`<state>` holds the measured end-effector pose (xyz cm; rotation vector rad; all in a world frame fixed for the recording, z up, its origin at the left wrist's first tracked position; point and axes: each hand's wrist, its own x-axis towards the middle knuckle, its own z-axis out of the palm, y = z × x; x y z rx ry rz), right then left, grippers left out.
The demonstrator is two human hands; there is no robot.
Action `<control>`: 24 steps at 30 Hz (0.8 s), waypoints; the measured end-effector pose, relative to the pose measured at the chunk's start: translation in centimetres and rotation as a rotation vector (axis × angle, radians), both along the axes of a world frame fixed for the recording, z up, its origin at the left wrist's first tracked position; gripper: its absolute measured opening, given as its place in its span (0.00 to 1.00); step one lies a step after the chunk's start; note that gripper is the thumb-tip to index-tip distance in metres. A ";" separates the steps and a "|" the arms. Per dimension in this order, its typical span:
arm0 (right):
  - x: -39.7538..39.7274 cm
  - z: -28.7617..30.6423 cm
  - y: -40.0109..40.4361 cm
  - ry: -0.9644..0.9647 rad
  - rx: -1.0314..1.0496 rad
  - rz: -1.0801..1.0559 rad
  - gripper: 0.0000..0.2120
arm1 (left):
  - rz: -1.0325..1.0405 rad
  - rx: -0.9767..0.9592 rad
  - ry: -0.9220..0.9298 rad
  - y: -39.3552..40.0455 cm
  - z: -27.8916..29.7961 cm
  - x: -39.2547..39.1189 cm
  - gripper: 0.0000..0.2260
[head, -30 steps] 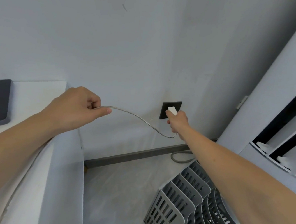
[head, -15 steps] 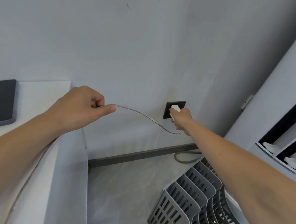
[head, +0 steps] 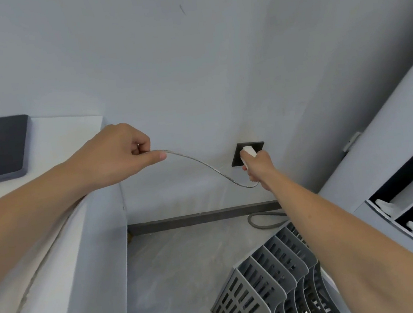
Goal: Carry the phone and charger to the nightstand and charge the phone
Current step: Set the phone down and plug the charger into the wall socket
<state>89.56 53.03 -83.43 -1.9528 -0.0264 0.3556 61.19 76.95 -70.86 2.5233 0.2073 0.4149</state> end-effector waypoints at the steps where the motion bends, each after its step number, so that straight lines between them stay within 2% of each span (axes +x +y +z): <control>1: 0.0 0.1 0.0 -0.003 -0.001 0.002 0.21 | 0.004 -0.005 0.002 0.1 0.0 0.0 0.25; 5: 0.0 0.1 -0.2 -0.021 -0.007 0.028 0.24 | 0.018 -0.023 0.023 0.3 -0.1 0.2 0.23; 7: -0.2 0.5 -0.4 -0.085 -0.100 0.057 0.29 | 0.019 -0.023 0.031 0.3 -0.1 0.2 0.23; 10: -1.3 0.9 -0.7 -0.323 -0.438 0.089 0.34 | 0.020 -0.027 0.039 0.3 -0.1 0.2 0.22; 12: -3.3 1.9 -0.7 -0.537 -0.576 0.077 0.31 | 0.021 -0.039 0.040 0.4 0.0 0.2 0.21; 13: -4.4 2.6 -0.6 -0.639 -0.577 0.076 0.27 | 0.017 -0.050 0.039 0.3 0.0 0.2 0.20; 15: -7.0 3.9 -0.1 -0.748 -0.438 0.152 0.19 | 0.004 -0.068 0.041 0.1 0.3 0.1 0.19; 19: -13.6 7.7 1.3 -0.489 0.026 0.502 0.09 | -0.014 -0.142 0.030 -0.6 1.2 -0.6 0.16; 21: -16.5 9.6 2.2 -0.424 0.115 0.633 0.08 | -0.004 -0.190 0.012 -1.1 1.8 -1.2 0.12; 24: -19.8 11.6 3.6 -0.496 0.114 0.695 0.07 | 0.017 -0.289 -0.061 -1.6 2.6 -2.9 0.06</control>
